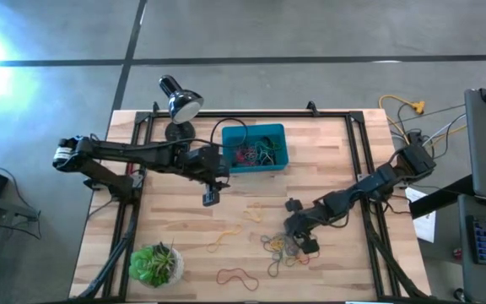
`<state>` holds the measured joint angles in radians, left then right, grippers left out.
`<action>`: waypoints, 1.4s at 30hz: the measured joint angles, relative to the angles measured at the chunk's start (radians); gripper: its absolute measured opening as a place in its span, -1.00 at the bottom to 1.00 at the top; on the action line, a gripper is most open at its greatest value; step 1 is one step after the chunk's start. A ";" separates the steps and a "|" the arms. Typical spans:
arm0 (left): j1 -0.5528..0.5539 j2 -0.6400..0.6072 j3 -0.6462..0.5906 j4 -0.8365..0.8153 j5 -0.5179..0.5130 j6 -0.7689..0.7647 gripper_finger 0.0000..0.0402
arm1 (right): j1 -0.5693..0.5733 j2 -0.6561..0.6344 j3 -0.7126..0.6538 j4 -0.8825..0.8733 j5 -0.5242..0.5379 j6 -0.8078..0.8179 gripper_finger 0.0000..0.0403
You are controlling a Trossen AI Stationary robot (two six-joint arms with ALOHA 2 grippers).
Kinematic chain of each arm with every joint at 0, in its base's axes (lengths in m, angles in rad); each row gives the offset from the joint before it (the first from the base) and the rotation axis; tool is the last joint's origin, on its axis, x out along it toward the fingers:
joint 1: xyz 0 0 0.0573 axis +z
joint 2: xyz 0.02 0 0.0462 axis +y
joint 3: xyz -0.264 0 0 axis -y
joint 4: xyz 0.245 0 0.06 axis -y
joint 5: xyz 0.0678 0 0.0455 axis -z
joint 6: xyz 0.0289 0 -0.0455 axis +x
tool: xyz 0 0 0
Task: Pick and place rubber bands into bin
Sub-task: Put the blue rubber band into the blue bin
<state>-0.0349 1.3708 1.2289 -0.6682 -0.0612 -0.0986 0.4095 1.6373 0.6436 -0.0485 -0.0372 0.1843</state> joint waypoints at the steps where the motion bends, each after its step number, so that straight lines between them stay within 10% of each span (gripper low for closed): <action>1: 0.000 0.000 0.000 0.000 0.000 0.000 -0.33 | 0.000 -0.011 -0.003 -0.006 0.000 0.000 -0.96; 16: 0.000 0.000 0.000 0.004 0.000 0.001 -0.33 | -0.015 -0.267 -0.003 -0.097 0.022 0.023 -0.96; 27: 0.000 0.001 0.000 0.010 -0.022 0.001 -0.33 | -0.090 -0.490 0.042 -0.138 0.232 -0.020 -0.96; 42: 0.000 0.001 -0.001 0.037 -0.027 0.001 -0.33 | -0.357 -0.502 0.205 -0.147 0.407 -0.323 -0.96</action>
<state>-0.0349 1.3716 1.2282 -0.6315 -0.0879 -0.0978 0.0529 1.1353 0.8485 -0.1955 0.3702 -0.1386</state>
